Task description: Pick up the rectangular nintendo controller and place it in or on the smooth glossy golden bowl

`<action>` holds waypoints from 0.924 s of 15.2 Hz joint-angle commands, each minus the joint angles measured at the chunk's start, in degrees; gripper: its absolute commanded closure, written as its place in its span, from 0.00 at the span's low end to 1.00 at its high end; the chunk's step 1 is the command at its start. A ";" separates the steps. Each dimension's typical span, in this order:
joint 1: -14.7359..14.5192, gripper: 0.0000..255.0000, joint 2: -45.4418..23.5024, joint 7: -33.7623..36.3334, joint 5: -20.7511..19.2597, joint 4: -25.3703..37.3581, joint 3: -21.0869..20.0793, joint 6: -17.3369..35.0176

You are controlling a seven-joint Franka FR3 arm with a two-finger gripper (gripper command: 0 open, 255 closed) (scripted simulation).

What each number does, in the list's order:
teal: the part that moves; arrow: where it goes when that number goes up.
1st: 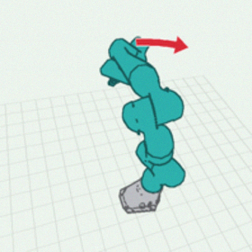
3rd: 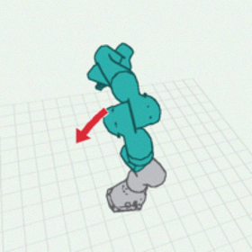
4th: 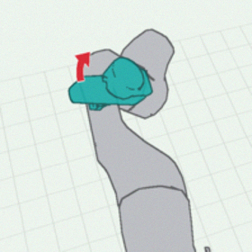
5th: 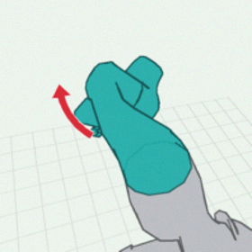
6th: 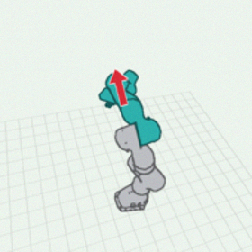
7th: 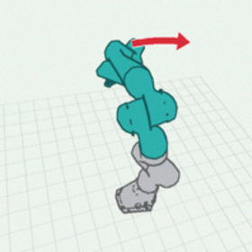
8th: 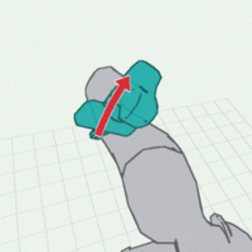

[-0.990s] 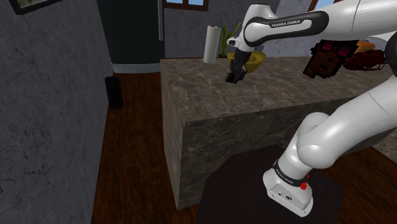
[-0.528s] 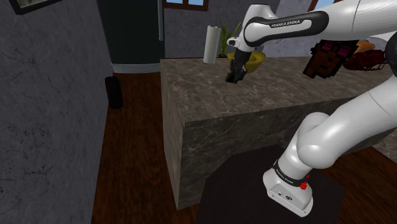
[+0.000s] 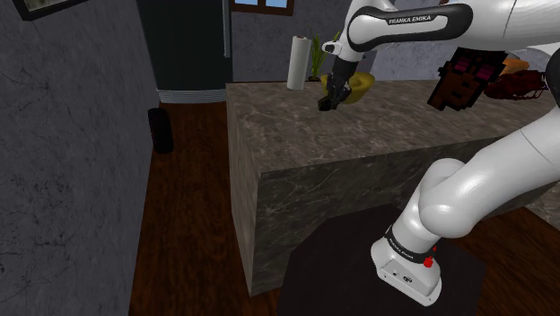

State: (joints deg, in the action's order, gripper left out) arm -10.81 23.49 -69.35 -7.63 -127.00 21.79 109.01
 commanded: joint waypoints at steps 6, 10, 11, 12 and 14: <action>-0.19 1.00 0.18 -0.08 0.29 5.23 -0.51 -5.43; -0.34 1.00 -0.08 -0.15 0.53 8.52 -0.74 -8.47; -0.39 1.00 -0.17 -0.18 0.59 9.37 -0.80 -9.23; -0.43 1.00 -0.28 -0.20 0.66 10.24 -0.84 -9.99; -0.51 1.00 -0.54 -0.27 0.79 12.00 -0.93 -11.50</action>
State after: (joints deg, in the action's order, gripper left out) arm -11.30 23.18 -69.47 -6.93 -116.11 20.83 98.41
